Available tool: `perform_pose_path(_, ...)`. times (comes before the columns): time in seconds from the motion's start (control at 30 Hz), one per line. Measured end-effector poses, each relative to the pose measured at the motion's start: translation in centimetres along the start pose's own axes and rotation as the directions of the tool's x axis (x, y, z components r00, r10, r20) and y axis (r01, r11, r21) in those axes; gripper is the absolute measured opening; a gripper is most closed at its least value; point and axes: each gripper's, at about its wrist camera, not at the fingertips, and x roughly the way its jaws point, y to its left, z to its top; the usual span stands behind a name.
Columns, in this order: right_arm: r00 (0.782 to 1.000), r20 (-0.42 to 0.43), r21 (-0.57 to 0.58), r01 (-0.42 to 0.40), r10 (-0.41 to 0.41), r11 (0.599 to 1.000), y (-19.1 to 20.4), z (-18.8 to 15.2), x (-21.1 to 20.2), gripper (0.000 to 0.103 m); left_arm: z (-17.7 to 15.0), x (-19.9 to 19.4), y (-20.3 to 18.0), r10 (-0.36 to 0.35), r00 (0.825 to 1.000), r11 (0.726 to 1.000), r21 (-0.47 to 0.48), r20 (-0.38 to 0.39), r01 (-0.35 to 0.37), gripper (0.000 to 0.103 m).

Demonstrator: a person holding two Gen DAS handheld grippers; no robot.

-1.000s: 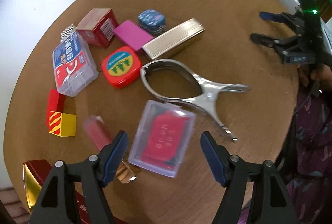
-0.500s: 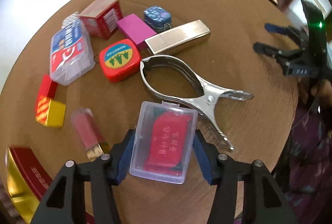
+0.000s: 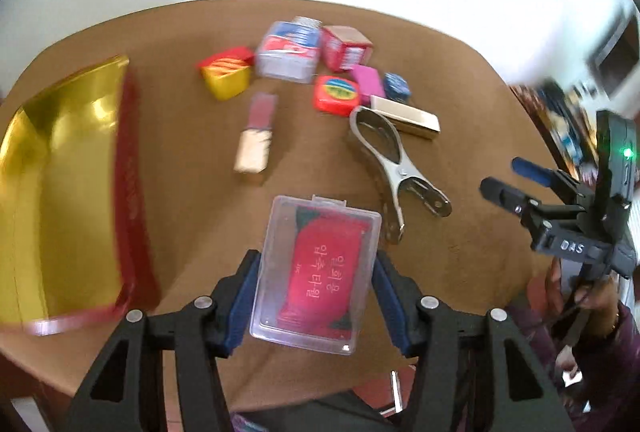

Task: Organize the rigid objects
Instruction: 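Close the left gripper on the clear plastic box, then lift the box toward the tin tray with left gripper while right gripper grasps the silver clip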

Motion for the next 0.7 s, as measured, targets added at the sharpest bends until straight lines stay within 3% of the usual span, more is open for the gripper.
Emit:
perform_pose_path(0.13,0.996,-0.09,-0.016,-0.017,0.015,1.0,3.0,2.0,2.2,0.102,-1.7,-2.7,0.3,-0.009,0.998,0.995,-0.098,0.058,0.015,0.057)
perform_pose_path(0.3,0.984,-0.176,-0.005,0.006,-0.007,1.0,5.1,3.0,4.8,0.098,-2.5,-4.9,0.8,0.031,0.995,0.993,-0.119,0.098,-0.019,0.057)
perform_pose_path(0.4,0.973,-0.229,-0.016,0.025,-0.028,1.0,6.1,3.2,6.1,0.087,-2.6,-6.1,1.8,0.029,0.992,0.99,-0.139,0.122,-0.012,0.057)
perform_pose_path(0.47,0.959,-0.282,-0.008,0.024,-0.025,1.0,6.2,3.1,7.2,0.065,-2.8,-6.8,2.4,0.031,0.99,0.987,-0.159,0.139,-0.009,0.057)
perform_pose_path(0.5,0.953,-0.301,-0.002,0.02,-0.02,1.0,6.2,3.1,7.7,0.061,-2.7,-7.0,2.6,0.032,0.988,0.987,-0.162,0.148,-0.008,0.057)
perform_pose_path(0.6,0.952,-0.297,-0.039,0.064,-0.072,0.997,6.8,3.1,8.0,0.051,-3.0,-7.9,3.2,0.034,0.986,0.987,-0.16,0.166,-0.007,0.057)
perform_pose_path(0.63,0.954,-0.291,-0.045,0.064,-0.075,0.997,6.9,3.2,7.9,0.035,-2.9,-7.9,3.3,0.037,0.985,0.986,-0.164,0.167,-0.009,0.057)
perform_pose_path(0.7,0.956,-0.289,-0.048,0.038,-0.05,0.998,6.8,3.1,7.5,0.031,-3.0,-7.9,3.8,0.04,0.985,0.983,-0.183,0.167,-0.009,0.057)
